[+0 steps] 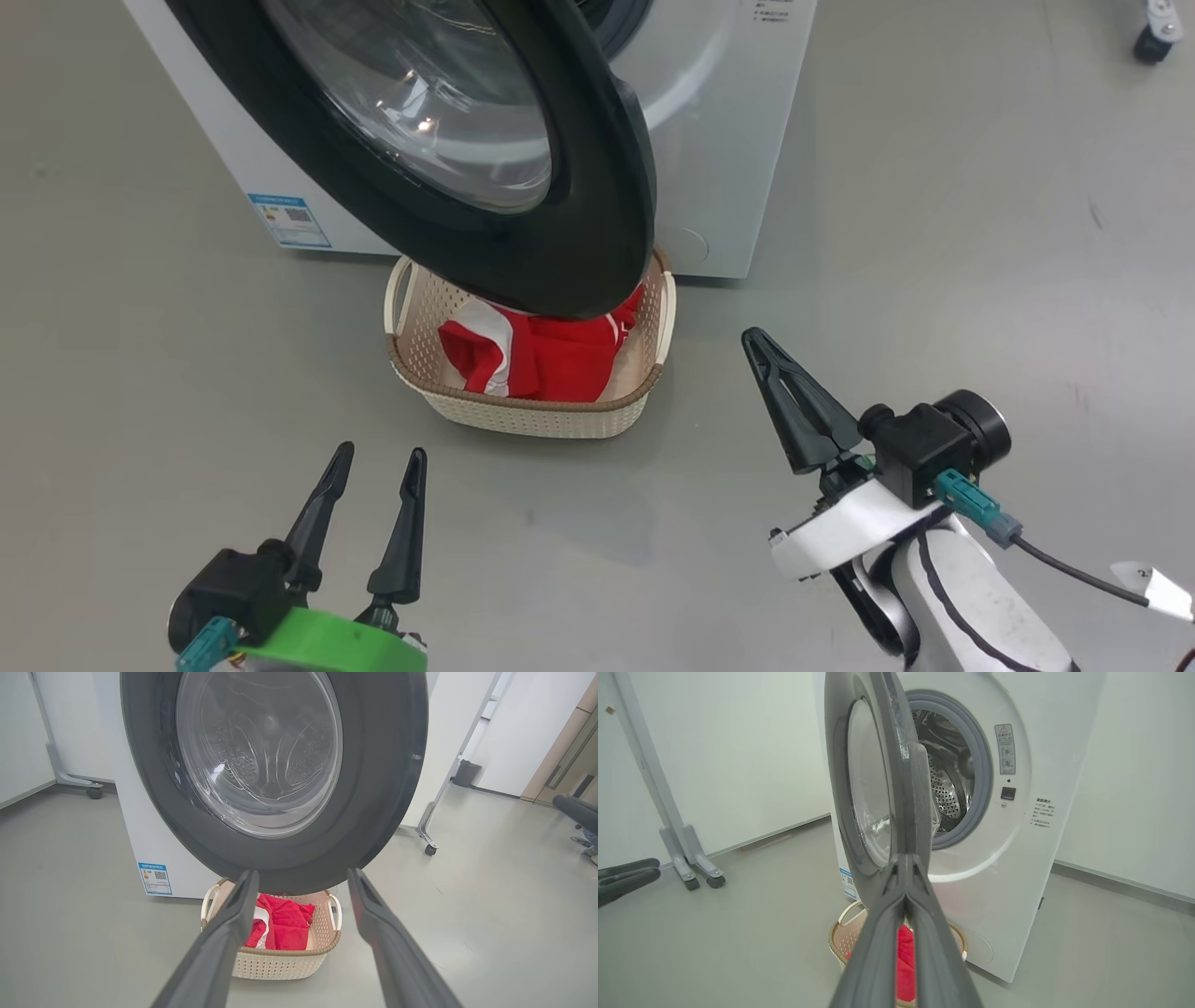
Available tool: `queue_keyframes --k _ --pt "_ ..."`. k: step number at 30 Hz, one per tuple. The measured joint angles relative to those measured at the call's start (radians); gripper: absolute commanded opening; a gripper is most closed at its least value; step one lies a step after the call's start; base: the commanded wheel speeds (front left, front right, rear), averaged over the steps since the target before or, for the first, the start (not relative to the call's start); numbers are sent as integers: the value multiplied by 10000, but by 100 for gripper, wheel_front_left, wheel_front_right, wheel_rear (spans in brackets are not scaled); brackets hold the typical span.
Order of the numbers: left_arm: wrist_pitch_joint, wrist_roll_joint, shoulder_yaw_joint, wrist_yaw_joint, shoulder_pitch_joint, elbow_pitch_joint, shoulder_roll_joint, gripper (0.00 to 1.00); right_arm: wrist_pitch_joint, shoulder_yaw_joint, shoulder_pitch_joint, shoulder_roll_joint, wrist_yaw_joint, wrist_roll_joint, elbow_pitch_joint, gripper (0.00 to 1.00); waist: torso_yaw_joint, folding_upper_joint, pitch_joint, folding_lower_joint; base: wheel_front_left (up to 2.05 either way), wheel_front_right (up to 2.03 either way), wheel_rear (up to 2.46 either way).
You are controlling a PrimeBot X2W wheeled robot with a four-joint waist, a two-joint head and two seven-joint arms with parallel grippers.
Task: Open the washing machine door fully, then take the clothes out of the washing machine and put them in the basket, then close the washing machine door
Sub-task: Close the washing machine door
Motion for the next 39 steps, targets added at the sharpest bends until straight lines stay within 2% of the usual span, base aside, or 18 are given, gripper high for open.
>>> queue_keyframes --k 15,29,39 --pt "0 134 -253 -100 -730 -65 -385 100 596 859 -2429 -510 88 -184 441 0 1354 0 1285 0 0 0 0" --pt "-2 130 -257 -176 -1530 -27 -606 100 614 485 -3863 -1087 90 84 1183 0 2485 0 2511 1 0 0 0" --pt "-2 115 -159 -180 -1600 102 -635 100 602 104 -4583 -1513 176 222 1427 0 2842 0 2988 1 0 0 0"
